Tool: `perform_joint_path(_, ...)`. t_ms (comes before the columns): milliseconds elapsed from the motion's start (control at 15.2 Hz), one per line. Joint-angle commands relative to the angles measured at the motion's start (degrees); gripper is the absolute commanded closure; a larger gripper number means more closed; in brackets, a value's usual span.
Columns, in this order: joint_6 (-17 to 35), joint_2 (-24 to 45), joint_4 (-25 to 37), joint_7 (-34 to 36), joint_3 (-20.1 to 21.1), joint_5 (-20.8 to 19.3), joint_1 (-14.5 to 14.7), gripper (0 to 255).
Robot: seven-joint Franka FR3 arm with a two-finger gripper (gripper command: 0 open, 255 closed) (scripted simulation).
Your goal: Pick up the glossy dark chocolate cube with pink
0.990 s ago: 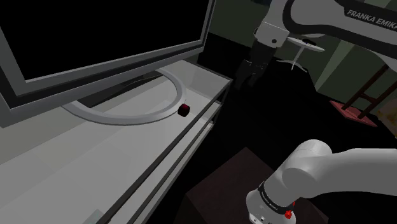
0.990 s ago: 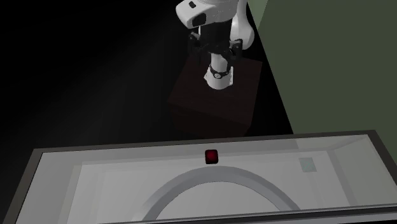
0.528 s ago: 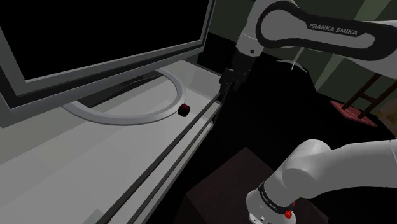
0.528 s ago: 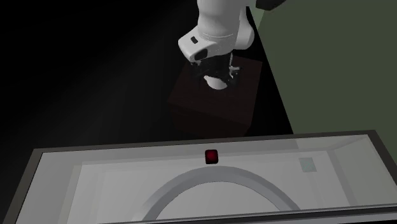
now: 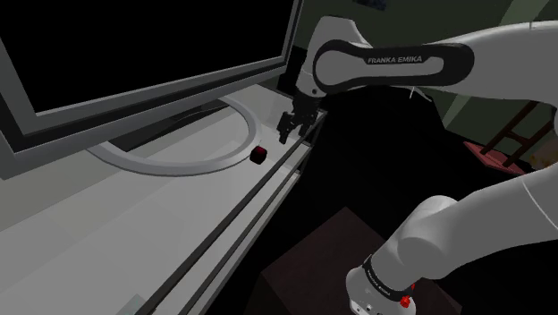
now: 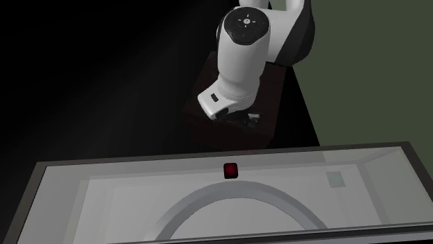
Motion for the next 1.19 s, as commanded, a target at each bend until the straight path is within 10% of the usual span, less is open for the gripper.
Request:
perform_joint_path(0,3.5,4.1,0.7,0.2,0.6,-0.3,0.1,0)
perform_joint_path(1056,18.3,20.7,2.5,1.8,2.3,-2.9,0.6,0)
perform_joint_path(1122,18.2,20.7,2.5,1.7,2.3,-2.9,0.6,255)
